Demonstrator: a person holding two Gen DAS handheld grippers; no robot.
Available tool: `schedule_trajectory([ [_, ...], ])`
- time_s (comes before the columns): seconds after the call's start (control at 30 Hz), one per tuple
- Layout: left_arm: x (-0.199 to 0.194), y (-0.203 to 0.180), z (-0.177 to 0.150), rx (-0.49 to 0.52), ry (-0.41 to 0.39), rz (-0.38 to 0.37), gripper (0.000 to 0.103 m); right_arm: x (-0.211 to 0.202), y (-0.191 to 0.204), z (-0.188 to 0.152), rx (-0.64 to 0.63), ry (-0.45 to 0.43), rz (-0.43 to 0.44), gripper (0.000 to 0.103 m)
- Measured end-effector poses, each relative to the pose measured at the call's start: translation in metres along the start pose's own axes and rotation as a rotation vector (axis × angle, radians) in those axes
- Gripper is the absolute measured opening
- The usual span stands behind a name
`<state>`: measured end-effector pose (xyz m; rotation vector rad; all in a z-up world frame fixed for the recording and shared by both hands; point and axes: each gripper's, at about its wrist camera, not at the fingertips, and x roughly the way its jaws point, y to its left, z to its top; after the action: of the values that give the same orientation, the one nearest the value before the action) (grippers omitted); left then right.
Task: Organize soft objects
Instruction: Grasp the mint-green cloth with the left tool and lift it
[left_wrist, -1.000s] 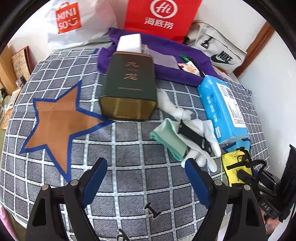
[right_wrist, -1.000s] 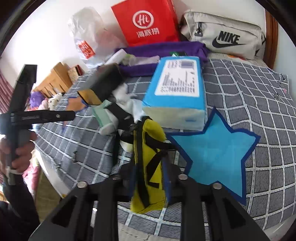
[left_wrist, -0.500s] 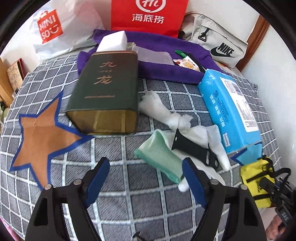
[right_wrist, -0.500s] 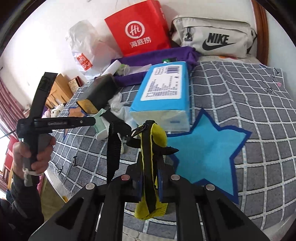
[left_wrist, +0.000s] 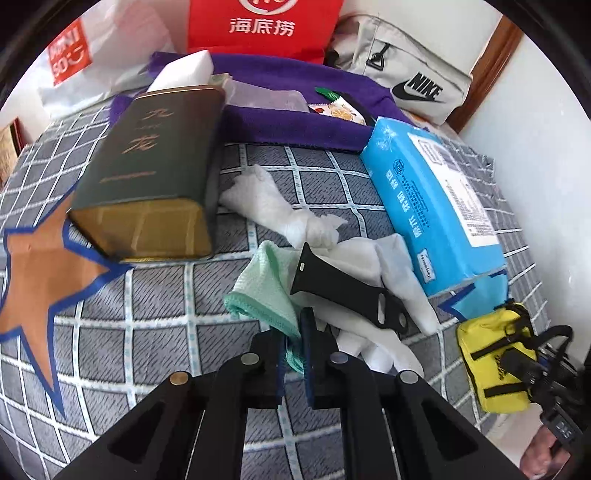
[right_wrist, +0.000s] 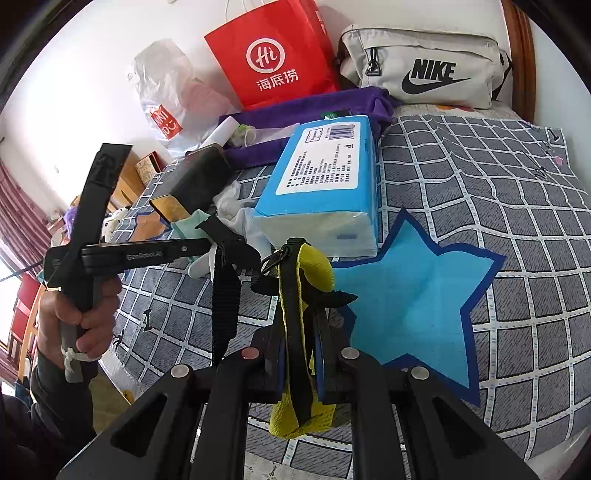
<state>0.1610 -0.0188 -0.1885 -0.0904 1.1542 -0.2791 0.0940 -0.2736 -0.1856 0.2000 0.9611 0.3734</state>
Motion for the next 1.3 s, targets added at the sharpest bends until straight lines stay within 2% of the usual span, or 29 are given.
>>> schedule_trajectory([
  [0.23, -0.034, 0.030, -0.022, -0.051, -0.023, -0.014, 0.007, 0.001, 0.007, -0.002, 0.000, 0.003, -0.014, 0.012],
  [0.47, -0.078, 0.047, -0.029, -0.065, -0.102, -0.006, 0.007, 0.002, 0.018, 0.000, -0.011, 0.014, -0.018, 0.012],
  [0.83, -0.137, 0.049, -0.024, -0.066, -0.237, -0.038, 0.006, -0.013, 0.031, 0.005, -0.027, -0.011, -0.026, 0.012],
  [1.13, -0.170, 0.046, -0.019, -0.062, -0.296, -0.062, 0.006, -0.033, 0.037, 0.018, -0.036, -0.056, -0.044, 0.012],
  [1.3, -0.187, 0.044, -0.014, -0.060, -0.331, -0.049, 0.006, -0.042, 0.038, 0.027, -0.034, -0.081, -0.050, 0.012],
])
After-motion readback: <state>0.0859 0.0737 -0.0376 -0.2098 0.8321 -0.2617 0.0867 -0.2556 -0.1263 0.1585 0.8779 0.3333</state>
